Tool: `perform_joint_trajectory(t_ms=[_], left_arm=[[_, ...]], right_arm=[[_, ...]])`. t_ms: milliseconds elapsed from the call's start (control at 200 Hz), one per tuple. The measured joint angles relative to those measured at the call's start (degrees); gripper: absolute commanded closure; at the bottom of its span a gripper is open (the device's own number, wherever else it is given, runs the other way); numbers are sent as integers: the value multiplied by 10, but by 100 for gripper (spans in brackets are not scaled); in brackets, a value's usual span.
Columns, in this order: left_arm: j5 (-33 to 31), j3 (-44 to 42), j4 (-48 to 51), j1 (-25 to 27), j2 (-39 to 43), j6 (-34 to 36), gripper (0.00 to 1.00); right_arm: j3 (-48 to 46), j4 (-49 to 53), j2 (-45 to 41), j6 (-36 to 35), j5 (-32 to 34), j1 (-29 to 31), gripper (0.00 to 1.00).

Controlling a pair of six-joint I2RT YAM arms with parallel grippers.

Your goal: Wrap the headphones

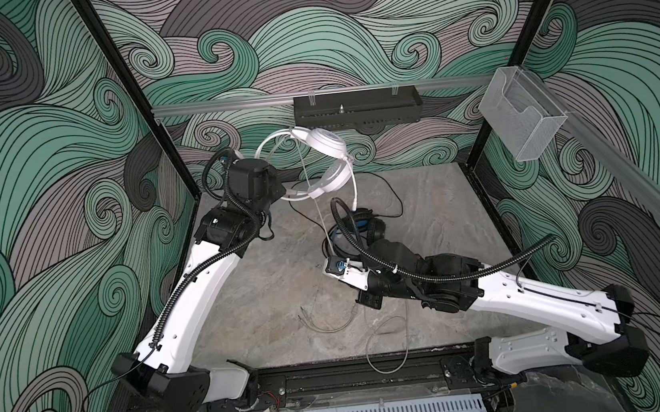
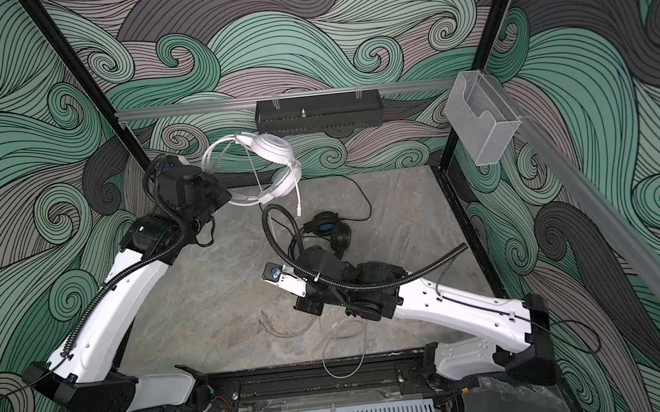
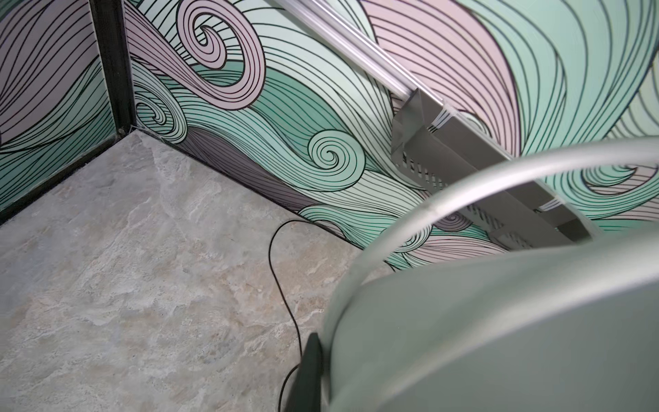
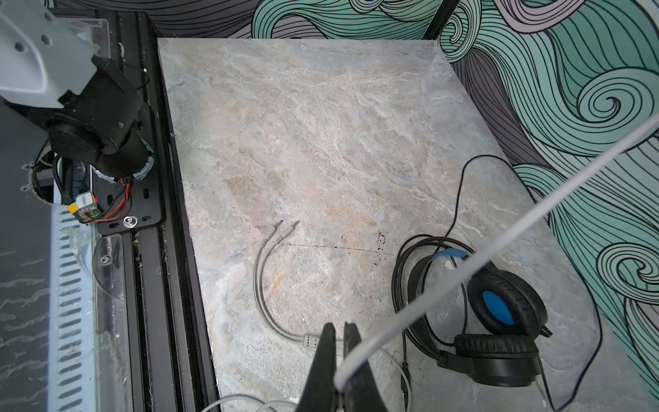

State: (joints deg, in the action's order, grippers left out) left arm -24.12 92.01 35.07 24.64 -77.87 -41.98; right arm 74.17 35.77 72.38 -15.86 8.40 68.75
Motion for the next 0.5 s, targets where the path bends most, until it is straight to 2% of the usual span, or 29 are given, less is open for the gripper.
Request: perform_joint_trajectory(t_ms=[210, 500], left_arm=[[-22, 0, 1, 9, -15, 18, 100], [-86, -1, -11, 46, -19, 100, 100]], right_arm=[[70, 56, 13, 3, 27, 14, 100], [199, 144, 42, 11, 43, 15, 100]])
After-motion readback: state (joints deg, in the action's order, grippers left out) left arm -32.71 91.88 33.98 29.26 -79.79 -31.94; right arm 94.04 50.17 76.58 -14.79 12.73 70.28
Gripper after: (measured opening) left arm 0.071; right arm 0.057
